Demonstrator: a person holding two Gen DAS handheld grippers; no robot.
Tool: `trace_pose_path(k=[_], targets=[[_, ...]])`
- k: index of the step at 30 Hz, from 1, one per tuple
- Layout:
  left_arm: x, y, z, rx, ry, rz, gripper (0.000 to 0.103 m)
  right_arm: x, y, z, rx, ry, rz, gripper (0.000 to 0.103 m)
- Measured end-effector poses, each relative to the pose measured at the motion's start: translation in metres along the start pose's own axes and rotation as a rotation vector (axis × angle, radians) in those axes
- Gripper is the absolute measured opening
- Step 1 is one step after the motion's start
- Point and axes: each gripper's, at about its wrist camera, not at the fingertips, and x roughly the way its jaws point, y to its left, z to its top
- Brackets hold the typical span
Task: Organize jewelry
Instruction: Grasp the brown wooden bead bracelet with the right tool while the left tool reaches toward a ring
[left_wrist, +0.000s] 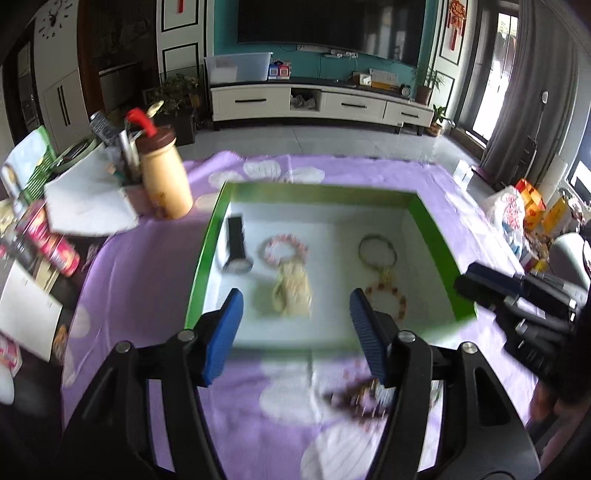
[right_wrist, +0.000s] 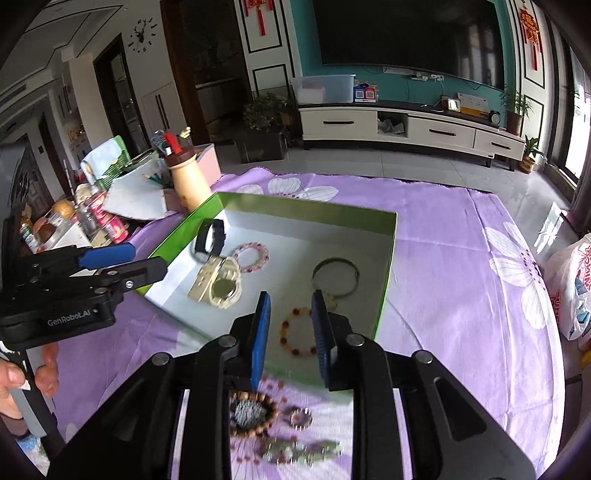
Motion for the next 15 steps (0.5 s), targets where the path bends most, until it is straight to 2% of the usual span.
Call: trace_pose_path(k=[4,6,9,12,15], targets=[[-0.008,0.010,-0.038,-0.003,0.037,0.036,0.065,-0.012,0.008,-0.036,-0.021,0.054,0.056,0.024],[-0.005,0.019,-0.057,-0.029,0.074,0.041,0.065,-0.012,0.016,-0.057,-0.052,0.089,0.056,0.024],[0.001,0.029,-0.087,-0.082,0.129,0.002,0.065,-0.007,0.033,-0.090,-0.101,0.143,0.085,0.024],[0.009,0.032,-0.105,-0.109,0.180,-0.023,0.065,-0.001,0.048,-0.104,-0.155,0.163,0.086,0.024],[0.013,0.033,-0.111,-0.104,0.203,-0.026,0.065,0.007,0.060,-0.102,-0.205,0.157,0.100,0.024]])
